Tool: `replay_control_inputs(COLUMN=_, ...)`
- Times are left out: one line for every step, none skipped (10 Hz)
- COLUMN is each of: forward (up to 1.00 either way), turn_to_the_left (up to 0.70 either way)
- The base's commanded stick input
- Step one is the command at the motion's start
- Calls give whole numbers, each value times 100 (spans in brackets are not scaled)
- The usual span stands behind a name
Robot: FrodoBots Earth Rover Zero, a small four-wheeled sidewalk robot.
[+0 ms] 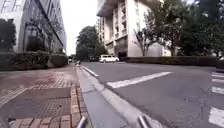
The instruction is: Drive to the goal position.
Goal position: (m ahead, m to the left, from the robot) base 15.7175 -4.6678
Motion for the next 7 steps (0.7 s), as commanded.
replay_control_inputs(forward=0, turn_to_the_left=0)
replay_control_inputs(forward=20, turn_to_the_left=0)
replay_control_inputs(forward=43, turn_to_the_left=0)
replay_control_inputs(forward=45, turn_to_the_left=0)
replay_control_inputs(forward=45, turn_to_the_left=0)
replay_control_inputs(forward=45, turn_to_the_left=0)
replay_control_inputs(forward=45, turn_to_the_left=0)
